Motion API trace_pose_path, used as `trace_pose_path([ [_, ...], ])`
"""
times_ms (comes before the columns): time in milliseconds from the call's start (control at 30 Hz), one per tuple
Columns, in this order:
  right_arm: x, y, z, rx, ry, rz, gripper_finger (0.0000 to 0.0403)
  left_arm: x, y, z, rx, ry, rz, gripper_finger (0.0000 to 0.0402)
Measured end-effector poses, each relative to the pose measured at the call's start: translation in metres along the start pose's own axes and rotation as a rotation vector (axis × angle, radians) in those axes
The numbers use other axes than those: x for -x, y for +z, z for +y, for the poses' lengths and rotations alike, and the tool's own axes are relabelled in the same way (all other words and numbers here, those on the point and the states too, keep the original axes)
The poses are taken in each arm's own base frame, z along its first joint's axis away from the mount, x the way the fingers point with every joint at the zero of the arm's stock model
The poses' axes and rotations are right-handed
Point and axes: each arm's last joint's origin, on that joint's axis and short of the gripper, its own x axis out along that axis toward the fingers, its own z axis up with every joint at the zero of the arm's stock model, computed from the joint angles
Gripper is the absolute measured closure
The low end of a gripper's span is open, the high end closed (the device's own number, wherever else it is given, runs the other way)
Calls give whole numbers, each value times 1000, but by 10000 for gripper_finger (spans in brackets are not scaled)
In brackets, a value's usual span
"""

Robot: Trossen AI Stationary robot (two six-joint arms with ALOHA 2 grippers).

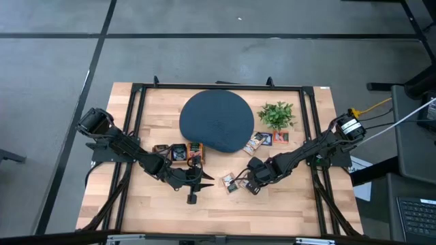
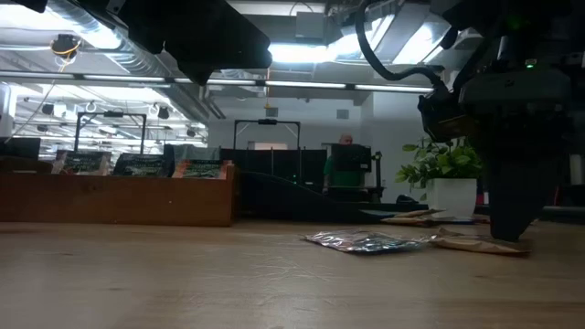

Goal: Pick & Place Tea
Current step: Put the brown tea bag into the left section of the wooden organizer

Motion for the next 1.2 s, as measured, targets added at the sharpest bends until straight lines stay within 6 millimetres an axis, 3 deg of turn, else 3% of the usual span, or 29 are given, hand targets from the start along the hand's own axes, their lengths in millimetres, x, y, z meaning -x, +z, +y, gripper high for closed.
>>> trace_pose_path([
  [167,0,-1,-1,-4,-16,5,264,0,0,0,2,0,0,309],
  [467,0,-1,-4,-3,-40,0,392,0,0,0,23,0,0,309],
  [833,2,0,0,80,-31,-11,398,0,0,0,47,15,-4,309],
  [1200,31,19,36,235,16,-109,401,-6,1,16,250,58,11,292],
])
